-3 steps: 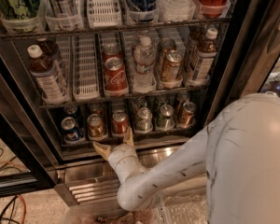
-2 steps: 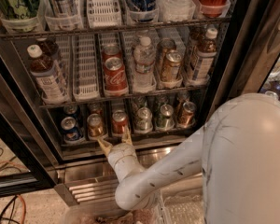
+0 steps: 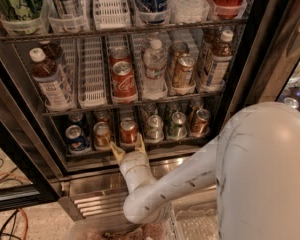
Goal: Pick coke can from bottom shelf of fridge
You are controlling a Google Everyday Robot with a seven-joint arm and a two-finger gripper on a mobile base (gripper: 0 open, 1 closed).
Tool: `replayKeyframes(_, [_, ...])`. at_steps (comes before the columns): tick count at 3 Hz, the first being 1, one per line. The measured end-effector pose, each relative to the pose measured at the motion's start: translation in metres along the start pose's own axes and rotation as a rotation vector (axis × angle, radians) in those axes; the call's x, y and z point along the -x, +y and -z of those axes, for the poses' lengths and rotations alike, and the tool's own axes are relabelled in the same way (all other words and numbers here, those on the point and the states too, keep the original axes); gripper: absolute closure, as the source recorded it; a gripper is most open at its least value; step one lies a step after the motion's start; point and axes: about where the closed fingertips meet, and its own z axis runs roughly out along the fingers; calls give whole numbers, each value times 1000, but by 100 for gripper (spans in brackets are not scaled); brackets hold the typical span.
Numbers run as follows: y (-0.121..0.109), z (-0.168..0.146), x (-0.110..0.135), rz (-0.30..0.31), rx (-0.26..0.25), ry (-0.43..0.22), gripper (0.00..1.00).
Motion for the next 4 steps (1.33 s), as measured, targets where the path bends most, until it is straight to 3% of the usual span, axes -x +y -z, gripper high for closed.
replayKeyframes(2, [-14, -13, 2, -27, -47, -19, 32])
replayKeyframes(4, [-9, -35, -3, -38, -29, -6, 33])
